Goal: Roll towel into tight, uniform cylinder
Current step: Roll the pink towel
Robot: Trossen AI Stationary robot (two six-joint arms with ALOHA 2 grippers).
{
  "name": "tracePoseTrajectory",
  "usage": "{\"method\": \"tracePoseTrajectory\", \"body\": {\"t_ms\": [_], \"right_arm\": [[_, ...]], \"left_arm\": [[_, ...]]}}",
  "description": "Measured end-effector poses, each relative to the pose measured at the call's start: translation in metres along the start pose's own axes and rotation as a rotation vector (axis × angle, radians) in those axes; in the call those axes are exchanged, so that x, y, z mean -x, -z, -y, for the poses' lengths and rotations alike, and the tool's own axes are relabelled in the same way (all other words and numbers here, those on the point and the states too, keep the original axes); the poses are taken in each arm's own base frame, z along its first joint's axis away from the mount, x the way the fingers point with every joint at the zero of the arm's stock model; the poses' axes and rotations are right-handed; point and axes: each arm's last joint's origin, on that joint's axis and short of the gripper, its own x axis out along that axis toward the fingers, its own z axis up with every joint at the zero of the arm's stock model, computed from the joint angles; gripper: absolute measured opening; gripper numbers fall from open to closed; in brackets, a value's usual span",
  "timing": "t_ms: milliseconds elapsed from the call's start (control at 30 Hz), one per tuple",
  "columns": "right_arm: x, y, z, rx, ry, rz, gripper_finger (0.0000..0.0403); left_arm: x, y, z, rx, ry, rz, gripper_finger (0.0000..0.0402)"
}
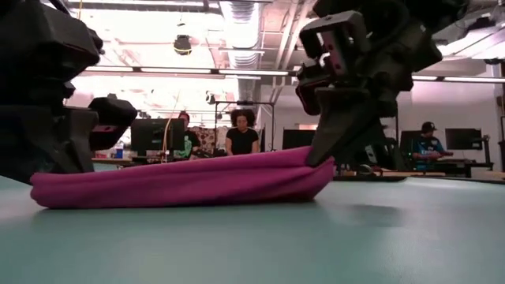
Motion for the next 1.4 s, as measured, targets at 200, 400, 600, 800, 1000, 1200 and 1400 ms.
{"method": "tracePoseTrajectory", "body": {"t_ms": [200, 400, 600, 800, 1000, 1200, 1400], "right_arm": [[-0.004, -0.012, 0.011, -0.134, 0.000, -0.040, 0.0013], [-0.001, -0.024, 0.017, -0.233, -0.021, -0.071, 0.0013], [0.002, -0.033, 0.022, -0.317, -0.055, -0.119, 0.0013], [0.005, -0.041, 0.027, -0.371, -0.063, -0.127, 0.0013], [0.007, -0.047, 0.031, -0.440, -0.082, -0.161, 0.0013], [0.009, -0.053, 0.033, -0.459, -0.088, -0.152, 0.0013], [0.009, -0.055, 0.034, -0.445, -0.082, -0.124, 0.0013]], "left_arm": [[0.017, -0.009, -0.002, -0.052, 0.078, 0.019, 0.0000], [0.039, -0.015, -0.006, -0.094, 0.117, 0.023, 0.0000], [0.060, -0.026, -0.007, -0.152, 0.033, 0.125, 0.0000], [0.063, -0.030, 0.010, -0.248, -0.016, 0.197, 0.0000], [0.061, -0.048, 0.022, -0.326, -0.022, 0.197, 0.0000], [0.041, -0.055, 0.033, -0.414, -0.051, 0.114, 0.0000], [0.017, -0.064, 0.049, -0.462, -0.072, 0.006, 0.0000]]}}
